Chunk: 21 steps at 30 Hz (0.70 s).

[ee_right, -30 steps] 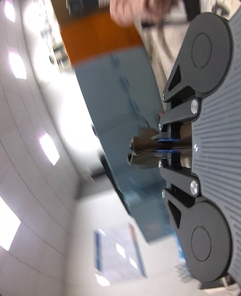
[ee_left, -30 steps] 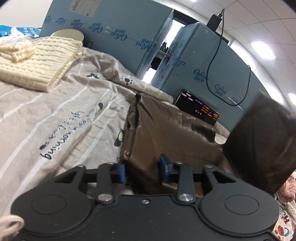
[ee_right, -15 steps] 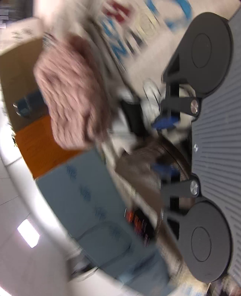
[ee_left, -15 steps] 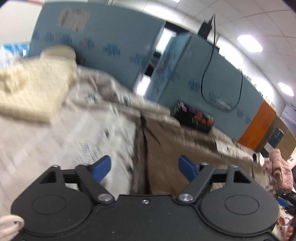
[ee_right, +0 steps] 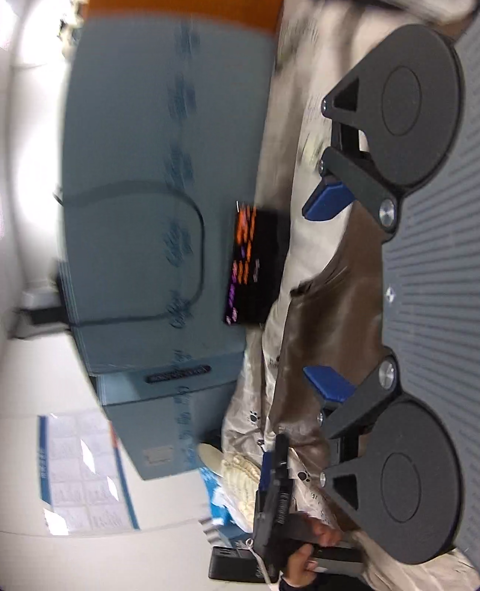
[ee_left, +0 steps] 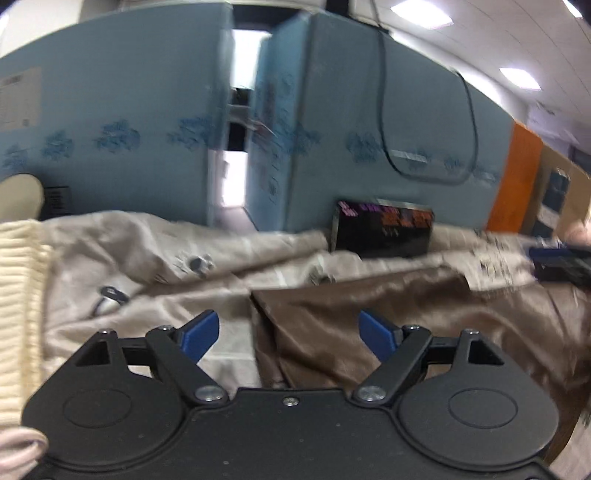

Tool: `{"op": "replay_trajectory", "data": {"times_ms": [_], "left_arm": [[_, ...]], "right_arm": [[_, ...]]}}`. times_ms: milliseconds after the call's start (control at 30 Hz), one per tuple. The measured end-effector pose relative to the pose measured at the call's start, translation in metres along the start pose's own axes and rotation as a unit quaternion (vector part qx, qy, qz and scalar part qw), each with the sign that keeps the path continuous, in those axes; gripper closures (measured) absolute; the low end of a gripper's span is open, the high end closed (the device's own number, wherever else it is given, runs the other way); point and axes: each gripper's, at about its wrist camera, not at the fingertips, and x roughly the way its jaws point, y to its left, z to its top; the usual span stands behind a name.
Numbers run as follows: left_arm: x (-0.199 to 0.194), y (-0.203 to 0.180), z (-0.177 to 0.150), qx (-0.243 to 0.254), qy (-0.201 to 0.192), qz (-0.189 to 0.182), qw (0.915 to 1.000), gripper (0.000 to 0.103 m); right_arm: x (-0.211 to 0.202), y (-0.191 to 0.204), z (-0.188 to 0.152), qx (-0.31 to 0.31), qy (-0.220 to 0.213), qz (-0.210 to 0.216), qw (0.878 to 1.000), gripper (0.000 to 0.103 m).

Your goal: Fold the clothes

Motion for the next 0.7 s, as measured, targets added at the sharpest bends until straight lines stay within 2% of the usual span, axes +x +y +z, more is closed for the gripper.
{"op": "replay_trajectory", "data": {"times_ms": [100, 200, 267, 333, 367, 433, 467, 500, 633, 700], "left_arm": [[0.010, -0.008, -0.011, 0.046, 0.022, 0.009, 0.9987, 0.020], [0.012, 0.001, -0.012, 0.021, 0.029, -0.008, 0.9993, 0.019], [0.012, 0.005, -0.013, 0.008, 0.029, -0.017, 0.9994, 0.019], [0.012, 0.010, -0.013, -0.006, 0.027, -0.025, 0.9993, 0.019], [0.012, 0.011, -0.013, -0.012, 0.026, -0.028, 0.9992, 0.019], [0.011, 0.014, -0.013, -0.023, 0.022, -0.034, 0.9989, 0.020], [0.010, 0.015, -0.013, -0.026, 0.017, -0.037, 0.9988, 0.020], [0.008, 0.014, -0.013, -0.028, 0.010, -0.042, 0.9987, 0.020], [-0.009, 0.021, -0.009, -0.046, -0.046, -0.054, 0.9964, 0.020], [-0.027, 0.030, -0.005, -0.075, -0.084, -0.065, 0.9915, 0.020]], "right_arm": [[0.050, 0.002, 0.009, -0.034, 0.037, 0.025, 0.998, 0.019], [0.088, 0.009, 0.015, -0.073, 0.078, 0.044, 0.993, 0.019], [0.101, 0.013, 0.015, -0.100, 0.077, 0.060, 0.990, 0.022], [0.103, 0.014, 0.012, -0.111, 0.075, 0.070, 0.988, 0.041], [0.104, 0.014, 0.011, -0.116, 0.075, 0.075, 0.988, 0.044], [0.101, 0.014, 0.010, -0.133, 0.074, 0.083, 0.985, 0.072], [0.098, 0.014, 0.010, -0.142, 0.072, 0.082, 0.984, 0.076], [0.092, 0.014, 0.010, -0.151, 0.065, 0.082, 0.983, 0.085], [0.058, 0.023, 0.017, -0.173, 0.023, 0.100, 0.979, 0.094], [0.034, 0.030, 0.020, -0.182, -0.003, 0.106, 0.978, 0.094]]}}
